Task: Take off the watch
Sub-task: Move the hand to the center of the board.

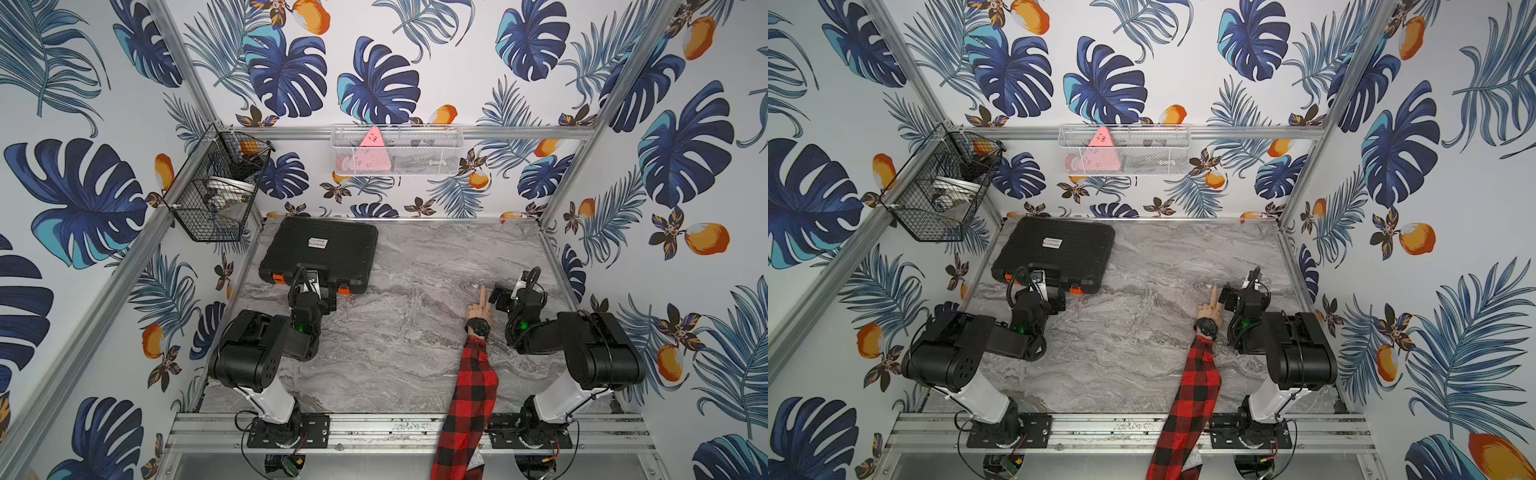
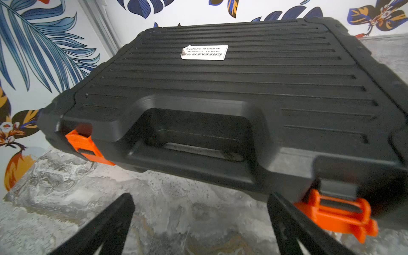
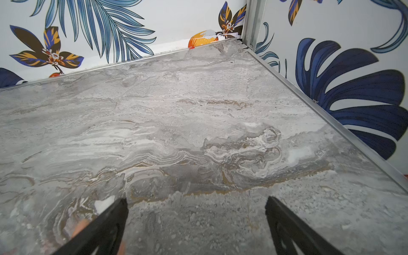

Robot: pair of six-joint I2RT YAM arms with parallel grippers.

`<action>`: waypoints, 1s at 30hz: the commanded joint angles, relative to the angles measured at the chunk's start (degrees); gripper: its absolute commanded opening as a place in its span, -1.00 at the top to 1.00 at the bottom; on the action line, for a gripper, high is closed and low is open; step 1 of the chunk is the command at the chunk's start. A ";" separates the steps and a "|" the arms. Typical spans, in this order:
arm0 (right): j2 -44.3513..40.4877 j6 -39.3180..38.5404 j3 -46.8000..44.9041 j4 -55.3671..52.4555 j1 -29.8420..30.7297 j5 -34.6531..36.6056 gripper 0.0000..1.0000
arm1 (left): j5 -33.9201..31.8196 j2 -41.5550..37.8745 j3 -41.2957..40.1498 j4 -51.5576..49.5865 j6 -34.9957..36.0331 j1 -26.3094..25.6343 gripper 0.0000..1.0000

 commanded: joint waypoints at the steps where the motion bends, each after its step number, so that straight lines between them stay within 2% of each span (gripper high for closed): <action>1: 0.08 0.00 0.09 1.78 0.05 0.21 -0.99 | 4.95 -0.32 0.10 0.72 1.48 0.05 -0.98; 30: 0.05 0.13 0.09 1.69 0.05 0.11 -0.99 | 7.68 -0.50 0.63 -0.49 0.85 1.19 -0.98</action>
